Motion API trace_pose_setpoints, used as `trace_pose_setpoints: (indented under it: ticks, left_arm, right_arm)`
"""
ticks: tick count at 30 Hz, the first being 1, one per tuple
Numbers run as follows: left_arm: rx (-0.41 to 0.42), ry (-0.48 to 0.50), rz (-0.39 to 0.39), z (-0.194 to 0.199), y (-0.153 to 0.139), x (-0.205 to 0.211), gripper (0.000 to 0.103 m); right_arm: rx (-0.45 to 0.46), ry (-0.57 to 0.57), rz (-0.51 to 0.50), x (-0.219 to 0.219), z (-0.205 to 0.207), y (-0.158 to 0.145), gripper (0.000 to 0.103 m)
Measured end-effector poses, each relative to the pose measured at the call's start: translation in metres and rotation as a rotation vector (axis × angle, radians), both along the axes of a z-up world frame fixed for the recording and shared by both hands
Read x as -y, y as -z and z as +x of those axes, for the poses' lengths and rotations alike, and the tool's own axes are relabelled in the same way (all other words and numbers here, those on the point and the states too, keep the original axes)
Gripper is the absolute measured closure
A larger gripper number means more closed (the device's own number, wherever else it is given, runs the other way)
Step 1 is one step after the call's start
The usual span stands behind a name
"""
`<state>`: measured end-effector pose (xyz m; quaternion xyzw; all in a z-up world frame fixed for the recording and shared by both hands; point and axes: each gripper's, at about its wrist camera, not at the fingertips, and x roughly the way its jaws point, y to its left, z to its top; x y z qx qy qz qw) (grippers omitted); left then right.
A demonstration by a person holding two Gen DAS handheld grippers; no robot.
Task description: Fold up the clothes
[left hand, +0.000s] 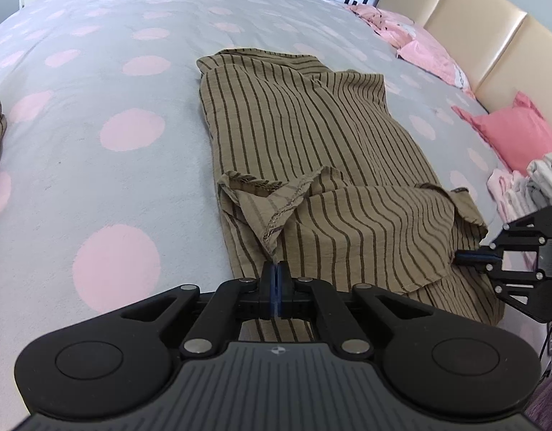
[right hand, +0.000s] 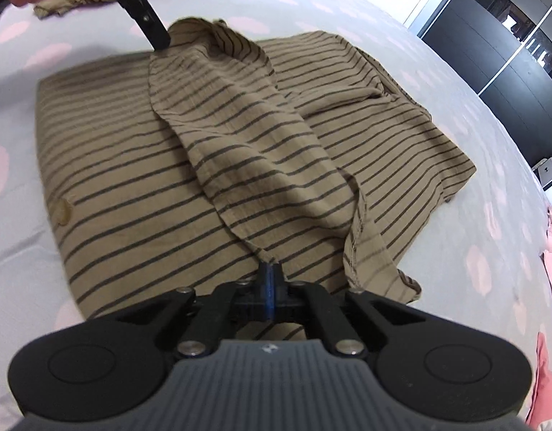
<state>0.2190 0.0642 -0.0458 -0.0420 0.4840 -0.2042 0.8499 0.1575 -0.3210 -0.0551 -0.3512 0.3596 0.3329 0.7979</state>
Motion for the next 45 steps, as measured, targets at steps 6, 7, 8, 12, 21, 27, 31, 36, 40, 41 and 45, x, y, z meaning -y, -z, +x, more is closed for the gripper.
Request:
trace_pose_setpoints:
  ticks: [6, 7, 8, 12, 21, 27, 31, 36, 40, 41, 45]
  left_arm:
    - [-0.026, 0.013, 0.020, -0.001, 0.002, -0.001, 0.103]
    - [-0.031, 0.021, 0.032, -0.001, 0.004, 0.001, 0.103]
    - [-0.036, 0.029, 0.046, -0.001, 0.006, 0.003, 0.103]
    - [-0.041, 0.047, 0.097, -0.007, 0.011, 0.004, 0.103]
    - [0.077, 0.184, 0.169, -0.055, -0.013, 0.011, 0.092]
    - [0.230, 0.363, 0.299, -0.117, -0.016, 0.038, 0.063]
    - [0.328, 0.484, 0.445, -0.160, -0.004, 0.061, 0.063]
    - [0.440, 0.592, 0.695, -0.197, 0.027, 0.082, 0.062]
    - [0.495, 0.618, 0.839, -0.201, 0.050, 0.087, 0.061]
    - [0.509, 0.622, 0.867, -0.201, 0.054, 0.089, 0.061]
    - [0.588, 0.659, 0.949, -0.203, 0.070, 0.094, 0.059]
  right_arm:
    - [-0.020, 0.000, -0.005, 0.016, -0.009, -0.016, 0.103]
    - [-0.024, 0.002, 0.000, 0.016, -0.008, -0.016, 0.103]
    - [-0.028, 0.003, 0.003, 0.016, -0.008, -0.015, 0.103]
    - [-0.053, 0.001, -0.019, 0.012, -0.007, -0.007, 0.103]
    - [-0.056, 0.037, 0.064, 0.033, -0.027, -0.025, 0.096]
    - [-0.012, -0.060, 0.047, 0.026, -0.076, -0.020, 0.057]
    - [0.046, -0.068, 0.005, 0.021, -0.104, -0.009, 0.057]
    - [0.106, -0.012, -0.046, 0.024, -0.125, 0.006, 0.057]
    - [0.198, -0.042, -0.147, 0.024, -0.136, 0.022, 0.055]
    - [0.233, -0.059, -0.187, 0.022, -0.138, 0.027, 0.055]
    - [0.324, -0.118, -0.302, 0.017, -0.143, 0.043, 0.054]
